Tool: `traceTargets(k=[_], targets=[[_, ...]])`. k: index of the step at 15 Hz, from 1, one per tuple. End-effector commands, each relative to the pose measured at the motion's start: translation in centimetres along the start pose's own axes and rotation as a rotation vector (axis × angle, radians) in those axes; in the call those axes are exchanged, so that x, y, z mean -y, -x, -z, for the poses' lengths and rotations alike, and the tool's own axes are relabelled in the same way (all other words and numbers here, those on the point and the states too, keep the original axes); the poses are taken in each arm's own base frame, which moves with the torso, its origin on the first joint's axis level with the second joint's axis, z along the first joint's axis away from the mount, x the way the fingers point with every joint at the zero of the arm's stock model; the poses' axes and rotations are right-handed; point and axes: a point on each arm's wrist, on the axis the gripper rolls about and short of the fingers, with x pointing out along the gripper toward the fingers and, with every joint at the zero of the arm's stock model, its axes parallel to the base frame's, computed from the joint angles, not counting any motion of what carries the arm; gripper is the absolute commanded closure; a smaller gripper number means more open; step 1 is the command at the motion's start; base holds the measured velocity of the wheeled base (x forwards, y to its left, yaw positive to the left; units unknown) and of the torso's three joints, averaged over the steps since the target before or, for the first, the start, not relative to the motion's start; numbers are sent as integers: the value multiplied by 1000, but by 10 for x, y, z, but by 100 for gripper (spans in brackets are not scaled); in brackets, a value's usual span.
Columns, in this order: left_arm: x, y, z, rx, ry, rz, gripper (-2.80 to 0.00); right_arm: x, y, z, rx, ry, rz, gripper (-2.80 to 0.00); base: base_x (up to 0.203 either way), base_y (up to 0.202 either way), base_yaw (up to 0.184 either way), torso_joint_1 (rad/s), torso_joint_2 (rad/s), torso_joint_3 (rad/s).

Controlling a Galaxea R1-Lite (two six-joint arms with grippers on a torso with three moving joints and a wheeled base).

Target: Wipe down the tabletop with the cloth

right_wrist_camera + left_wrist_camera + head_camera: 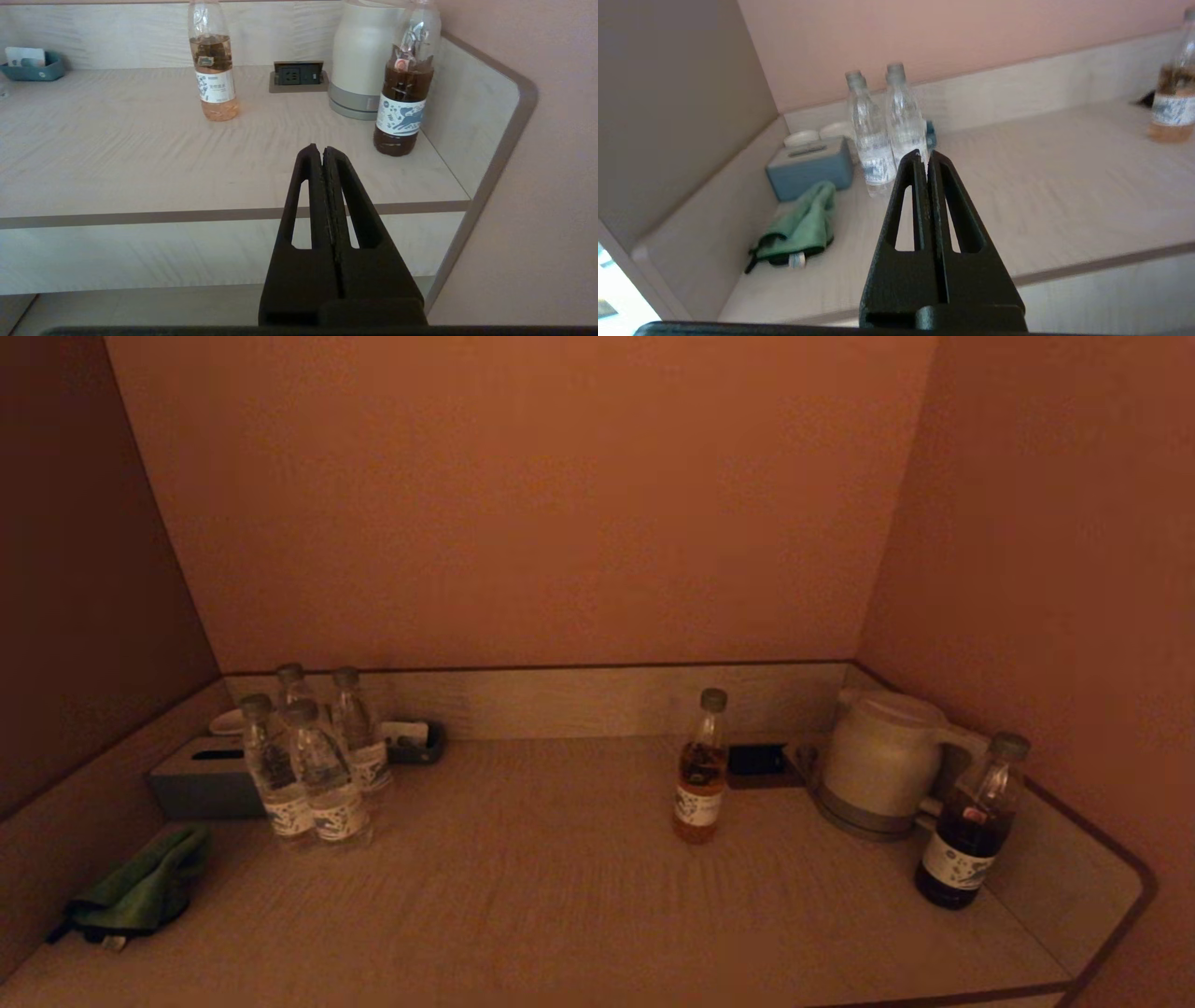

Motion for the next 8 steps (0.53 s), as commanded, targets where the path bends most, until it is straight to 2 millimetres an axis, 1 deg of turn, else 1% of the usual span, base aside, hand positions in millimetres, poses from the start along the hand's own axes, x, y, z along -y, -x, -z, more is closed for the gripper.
traceTargets(k=[1,2,5,7,8], targets=[[1,-1,6,-18,0,2,0,0,0,0,-1,0,-1,0,0,0,0,0,0,0],[2,-1,11,-35,2,4,0,0,0,0,-1,0,-1,0,0,0,0,0,0,0],[2,-2,13,-53,11,5,0,0,0,0,-1,0,-1,0,0,0,0,0,0,0],[2,-1,16,-90,14,-9,0,0,0,0,-1,0,-1,0,0,0,0,0,0,0],[2,-1,22,-146,18,-21,0,0,0,0,-1,0,-1,0,0,0,0,0,0,0]])
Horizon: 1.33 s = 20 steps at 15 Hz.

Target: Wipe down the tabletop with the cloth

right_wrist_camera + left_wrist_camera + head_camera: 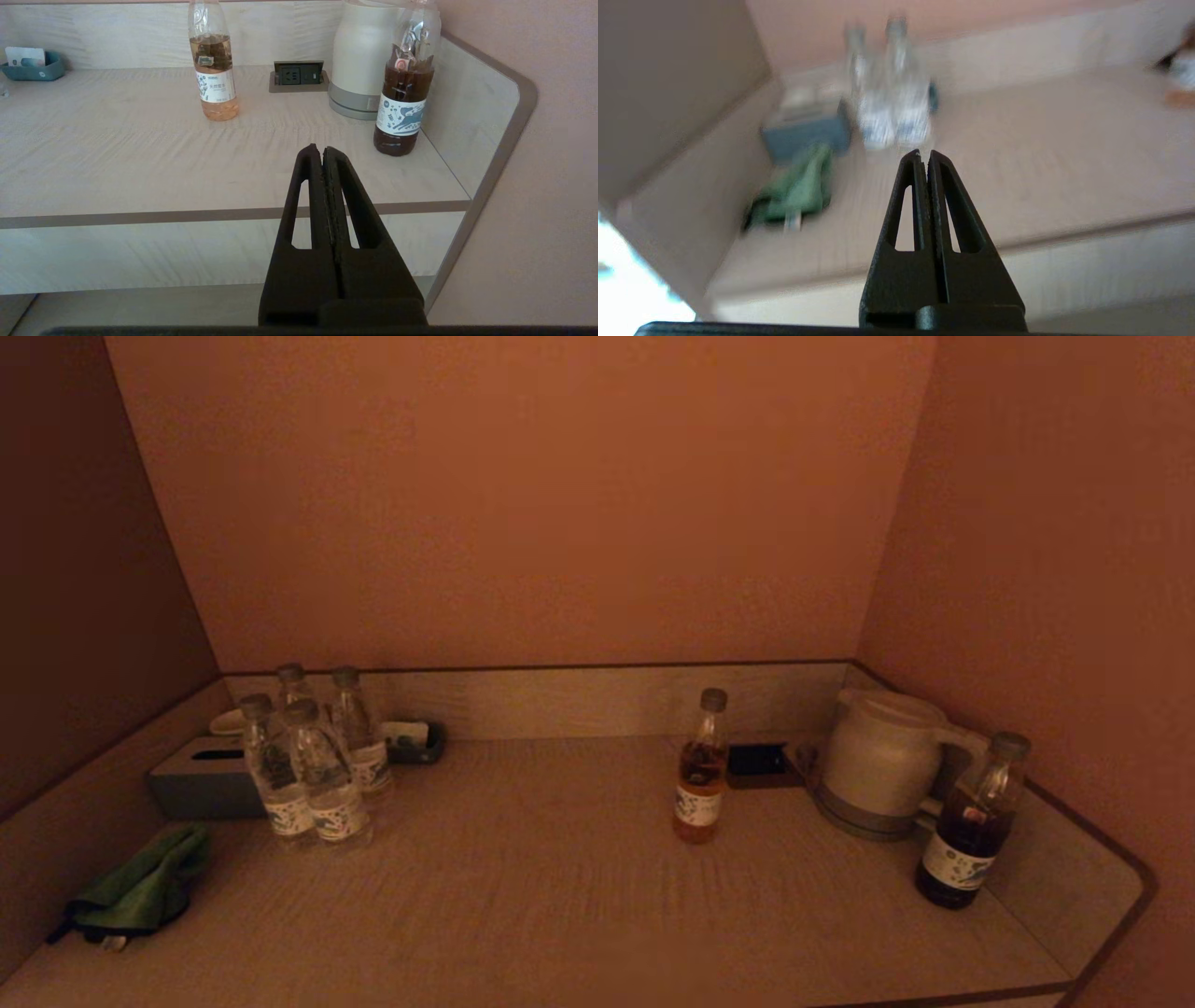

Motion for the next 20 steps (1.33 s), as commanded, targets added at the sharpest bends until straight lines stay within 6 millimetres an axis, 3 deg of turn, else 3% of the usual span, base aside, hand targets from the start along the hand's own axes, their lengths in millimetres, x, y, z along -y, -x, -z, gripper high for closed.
traceTargets(k=[1,20], targets=[[1,0,10,-100,7,-8,0,0,0,0,-1,0,-1,0,0,0,0,0,0,0],[1,0,10,-106,52,-17,0,0,0,0,-1,0,-1,0,0,0,0,0,0,0]])
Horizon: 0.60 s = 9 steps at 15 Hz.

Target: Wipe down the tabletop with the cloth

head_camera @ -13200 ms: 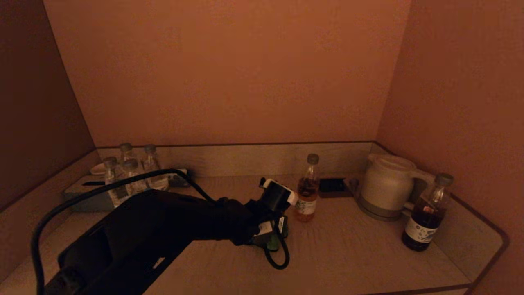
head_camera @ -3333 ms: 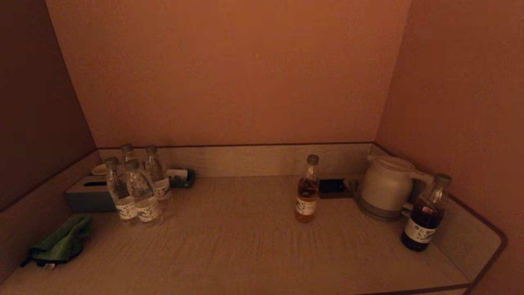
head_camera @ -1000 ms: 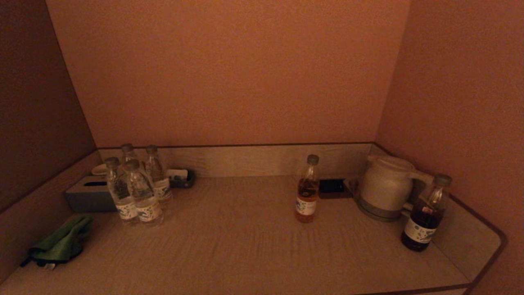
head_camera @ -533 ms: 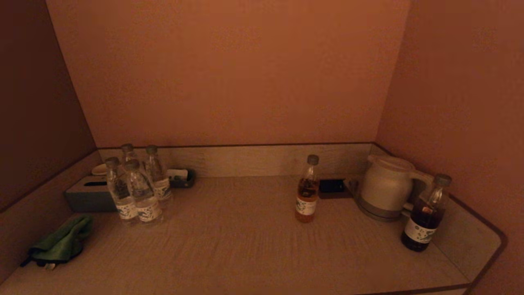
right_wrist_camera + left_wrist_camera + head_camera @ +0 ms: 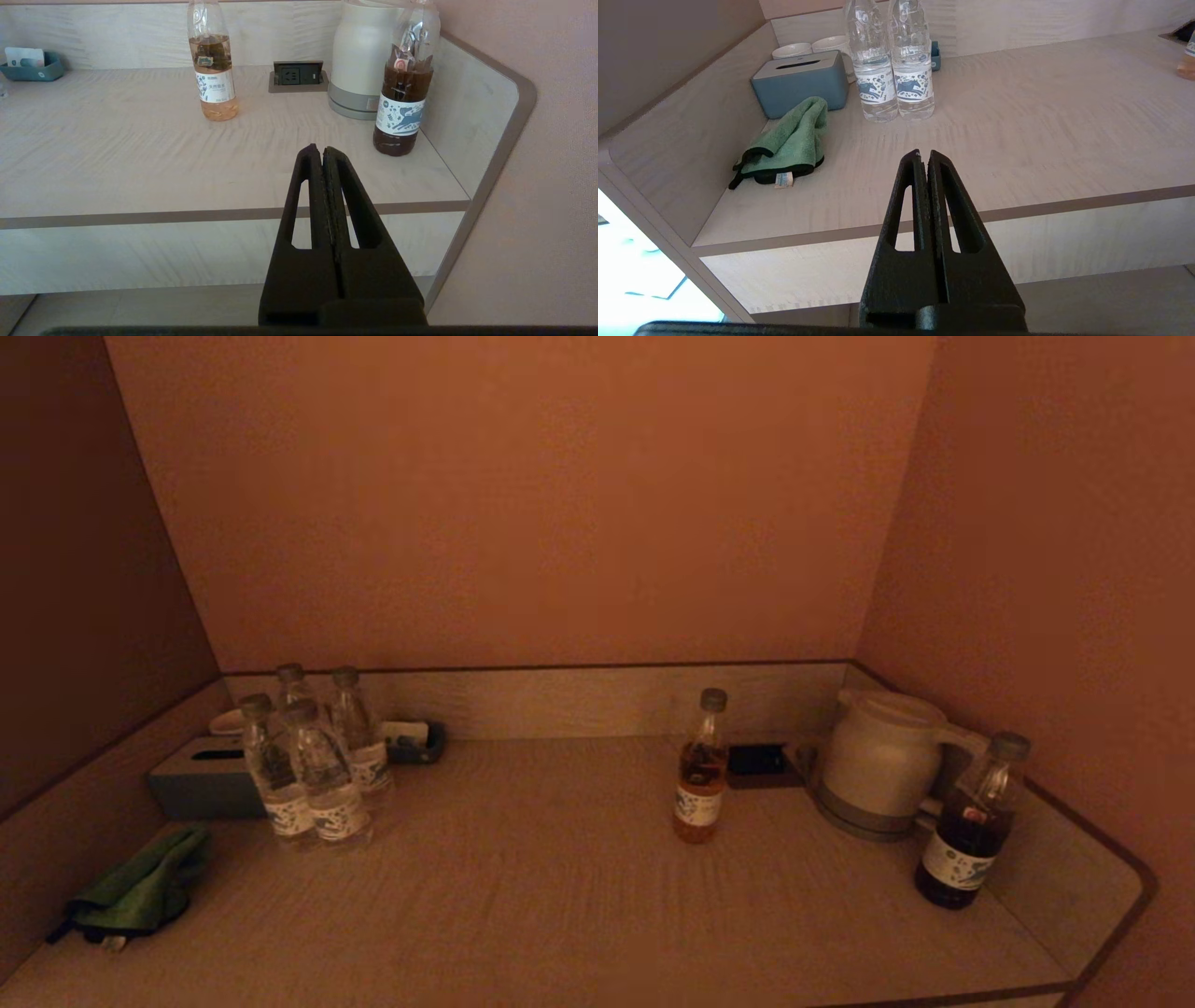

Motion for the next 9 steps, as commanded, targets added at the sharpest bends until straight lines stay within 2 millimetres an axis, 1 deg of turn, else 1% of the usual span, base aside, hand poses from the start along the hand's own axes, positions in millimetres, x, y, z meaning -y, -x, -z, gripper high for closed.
traceTargets(k=[1,9], targets=[[0,0,0,0,-1,0,0,0,0,0,-1,0,-1,0,0,0,0,0,0,0],[0,0,0,0,-1,0,0,0,0,0,-1,0,-1,0,0,0,0,0,0,0]])
